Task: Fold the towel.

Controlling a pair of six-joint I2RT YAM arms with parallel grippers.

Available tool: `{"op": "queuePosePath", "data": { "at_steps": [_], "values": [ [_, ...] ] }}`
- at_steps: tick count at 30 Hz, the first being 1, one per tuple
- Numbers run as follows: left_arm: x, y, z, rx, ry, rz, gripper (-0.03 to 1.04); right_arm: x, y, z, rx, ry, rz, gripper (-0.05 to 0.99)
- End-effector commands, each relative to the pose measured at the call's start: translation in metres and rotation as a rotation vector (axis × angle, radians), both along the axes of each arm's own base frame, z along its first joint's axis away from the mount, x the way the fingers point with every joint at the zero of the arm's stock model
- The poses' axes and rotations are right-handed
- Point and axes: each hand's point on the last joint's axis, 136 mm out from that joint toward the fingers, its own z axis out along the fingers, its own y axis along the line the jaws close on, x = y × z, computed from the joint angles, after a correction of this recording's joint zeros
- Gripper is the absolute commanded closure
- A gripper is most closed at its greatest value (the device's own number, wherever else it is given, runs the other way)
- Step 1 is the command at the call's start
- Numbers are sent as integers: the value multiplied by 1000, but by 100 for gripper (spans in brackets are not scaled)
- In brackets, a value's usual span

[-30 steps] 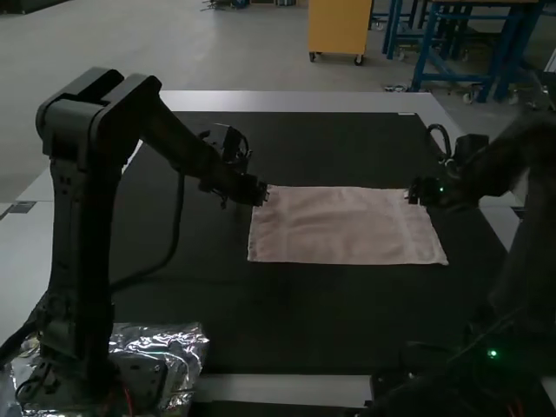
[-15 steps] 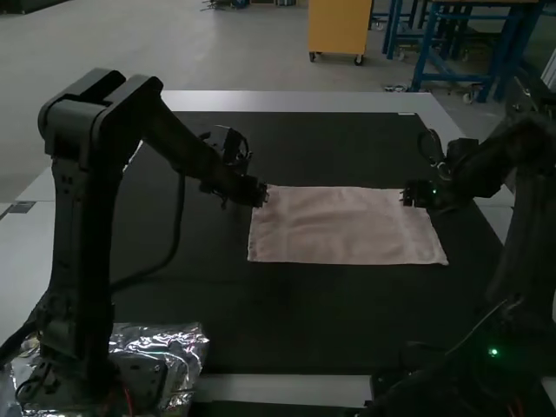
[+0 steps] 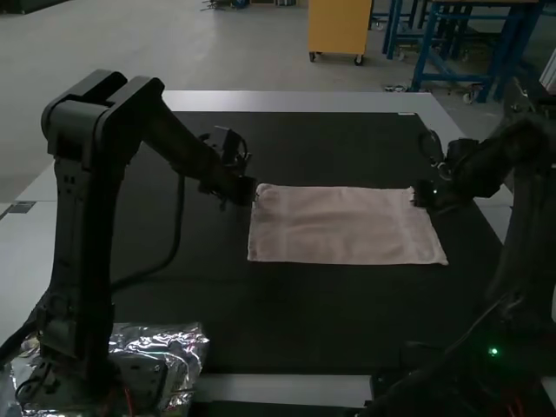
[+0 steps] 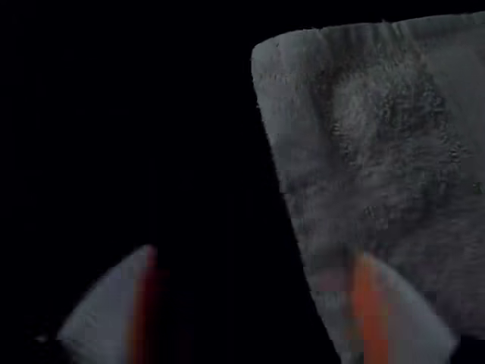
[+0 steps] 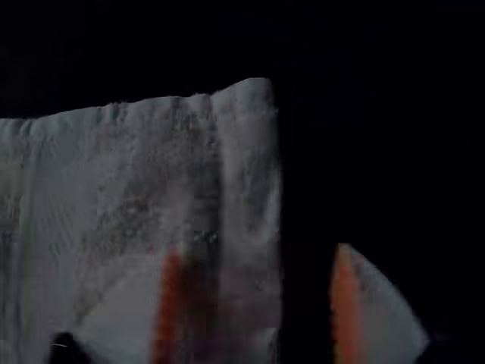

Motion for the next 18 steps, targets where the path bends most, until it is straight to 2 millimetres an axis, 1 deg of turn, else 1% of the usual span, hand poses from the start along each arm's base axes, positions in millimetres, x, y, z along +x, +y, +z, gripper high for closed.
{"op": "queuePosePath", "data": {
  "at_steps": [1, 5, 8, 10, 13, 15, 18],
  "values": [
    [-11, -5, -20, -5, 40, -25, 98, -5, 31, -10, 90, 20, 117, 96],
    [-14, -9, -19, -35, 35, -44, 98, -7, 30, -8, 86, 16, 117, 96],
    [-11, -12, -11, -57, 18, -57, 98, -1, 30, 8, 85, -18, 116, 96],
    [-7, -15, 0, -67, -8, -61, 98, 2, 29, 17, 86, -38, 112, 96],
    [-2, -19, 21, -82, -51, -66, 98, 9, 29, 37, 87, -73, 113, 96],
    [-3, -18, 27, -84, -54, -65, 98, 11, 30, 48, 93, -91, 115, 96],
    [-6, -16, 32, -81, -47, -63, 98, 7, 24, 56, 94, -94, 109, 96]
  ]
}}
